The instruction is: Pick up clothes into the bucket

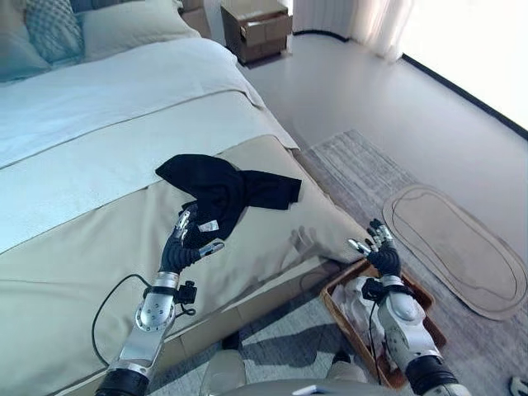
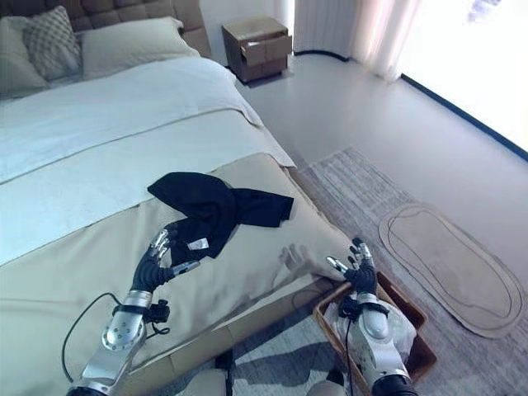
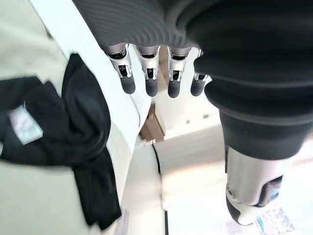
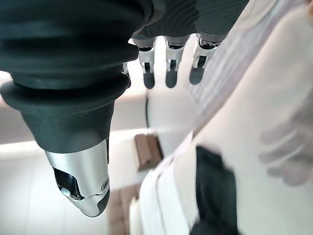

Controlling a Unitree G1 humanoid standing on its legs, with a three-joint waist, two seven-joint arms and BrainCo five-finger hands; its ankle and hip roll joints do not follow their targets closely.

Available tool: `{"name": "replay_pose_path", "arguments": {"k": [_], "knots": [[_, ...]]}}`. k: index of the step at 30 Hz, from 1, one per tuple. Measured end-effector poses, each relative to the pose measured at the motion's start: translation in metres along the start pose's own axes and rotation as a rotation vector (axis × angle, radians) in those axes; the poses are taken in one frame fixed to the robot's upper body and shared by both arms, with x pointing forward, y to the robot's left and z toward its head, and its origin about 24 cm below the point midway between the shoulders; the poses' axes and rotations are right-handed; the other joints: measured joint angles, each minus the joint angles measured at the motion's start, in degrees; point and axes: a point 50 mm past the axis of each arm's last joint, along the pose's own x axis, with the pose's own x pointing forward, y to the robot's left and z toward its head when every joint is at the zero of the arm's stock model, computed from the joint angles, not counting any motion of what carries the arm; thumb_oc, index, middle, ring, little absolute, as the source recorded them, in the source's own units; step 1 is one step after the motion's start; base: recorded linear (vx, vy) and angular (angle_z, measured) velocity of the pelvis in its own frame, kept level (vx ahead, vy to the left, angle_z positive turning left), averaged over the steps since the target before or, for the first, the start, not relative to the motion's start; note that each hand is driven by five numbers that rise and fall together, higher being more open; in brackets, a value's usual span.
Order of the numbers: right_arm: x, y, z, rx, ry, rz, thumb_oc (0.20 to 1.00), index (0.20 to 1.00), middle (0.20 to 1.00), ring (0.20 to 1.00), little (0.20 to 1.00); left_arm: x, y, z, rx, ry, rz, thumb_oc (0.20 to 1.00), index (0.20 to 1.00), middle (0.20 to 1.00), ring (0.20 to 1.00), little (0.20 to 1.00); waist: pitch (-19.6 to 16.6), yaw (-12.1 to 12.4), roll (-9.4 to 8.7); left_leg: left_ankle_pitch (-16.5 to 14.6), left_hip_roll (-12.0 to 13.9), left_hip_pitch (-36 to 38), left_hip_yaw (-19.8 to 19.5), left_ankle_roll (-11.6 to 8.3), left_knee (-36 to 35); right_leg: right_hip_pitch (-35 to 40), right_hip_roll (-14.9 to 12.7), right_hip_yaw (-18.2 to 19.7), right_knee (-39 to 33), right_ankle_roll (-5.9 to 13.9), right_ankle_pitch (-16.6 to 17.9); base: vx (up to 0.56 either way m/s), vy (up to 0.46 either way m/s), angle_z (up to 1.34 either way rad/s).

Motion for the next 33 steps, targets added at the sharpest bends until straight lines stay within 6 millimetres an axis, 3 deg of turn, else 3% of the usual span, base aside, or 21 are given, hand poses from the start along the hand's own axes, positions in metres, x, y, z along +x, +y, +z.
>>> {"name": "replay_pose_path", "arguments": {"k": [5, 8, 11, 15, 18, 21, 27, 33], "knots": [[-0.002, 0.003, -0.004, -0.011, 0.024, 0.022, 1.000, 1.000, 1.000, 1.000, 1.000, -0.001, 0.004, -0.002, 0.111, -0.003, 0.007, 1.000, 1.000, 1.000, 1.000, 1.000, -0.95, -0.19, -1.22, 0.00, -0.39, -0.18, 0.16, -0.01, -0.01, -0.02, -0.28, -0.14, -0.69, 0.01, 0.54, -0.05, 0.080, 0.00], [-0.002, 0.007, -0.004, -0.029, 0.027, 0.065, 1.000, 1.000, 1.000, 1.000, 1.000, 0.010, 0.010, 0.000, 0.237, -0.031, 0.030, 1.000, 1.000, 1.000, 1.000, 1.000, -0.70, -0.23, -1.59, -0.12, -0.11, -3.21, 0.29, -0.33, 1.59, -3.26, -0.34, 0.41, 0.28, -0.03, 0.77, -0.18, 0.061, -0.06], [0.004, 0.013, 0.002, -0.048, 0.008, 0.100, 1.000, 1.000, 1.000, 1.000, 1.000, 0.035, 0.019, 0.014, 0.382, -0.108, 0.085, 1.000, 1.000, 1.000, 1.000, 1.000, 2.83, -0.51, -2.07, -0.20, 0.05, -7.86, 0.30, -0.50, 4.13, -7.80, -0.28, 1.41, 2.01, -0.01, 1.38, -0.16, 0.062, -0.08], [0.019, 0.029, 0.022, -0.051, -0.066, 0.155, 1.000, 1.000, 1.000, 1.000, 1.000, 0.068, 0.044, 0.046, 0.528, -0.227, 0.212, 1.000, 1.000, 1.000, 1.000, 1.000, 11.21, -1.74, -3.77, -0.24, -0.25, -14.20, 0.47, -0.50, 7.98, -13.31, -0.80, 3.03, 3.75, -0.33, 2.93, -0.16, 0.075, -0.09], [0.023, 0.030, 0.032, -0.070, -0.103, 0.165, 1.000, 1.000, 1.000, 1.000, 1.000, 0.086, 0.055, 0.064, 0.544, -0.275, 0.313, 1.000, 1.000, 1.000, 1.000, 1.000, 16.11, -2.46, -4.71, -0.82, -0.40, -18.17, 0.99, -0.50, 10.71, -17.72, -1.14, 4.25, 5.42, -0.36, 3.56, -0.15, 0.072, -0.12], [0.034, 0.036, 0.056, -0.085, -0.189, 0.183, 1.000, 1.000, 1.000, 1.000, 1.000, 0.098, 0.075, 0.086, 0.604, -0.330, 0.413, 1.000, 1.000, 1.000, 1.000, 1.000, 22.06, -3.17, -5.19, -1.00, -0.27, -23.78, 0.64, -0.34, 13.84, -22.45, -1.10, 5.10, 7.26, -0.50, 4.22, -0.07, 0.038, -0.04], [0.035, 0.035, 0.063, -0.089, -0.214, 0.172, 1.000, 1.000, 1.000, 1.000, 1.000, 0.103, 0.091, 0.095, 0.682, -0.334, 0.510, 1.000, 1.000, 1.000, 1.000, 1.000, 22.59, -3.91, -5.94, -1.20, -0.17, -28.86, 0.40, -0.17, 16.15, -27.02, -1.04, 5.54, 8.36, -0.62, 4.69, -0.01, 0.017, -0.03], [0.035, 0.034, 0.077, -0.087, -0.288, 0.167, 1.000, 1.000, 1.000, 1.000, 1.000, 0.113, 0.127, 0.120, 0.888, -0.355, 0.649, 1.000, 1.000, 1.000, 1.000, 1.000, 22.55, -5.25, -6.08, -1.07, -0.10, -34.85, -0.73, 0.20, 17.40, -32.66, -0.84, 5.16, 10.40, -0.48, 4.23, 0.00, -0.006, 0.04]]}}
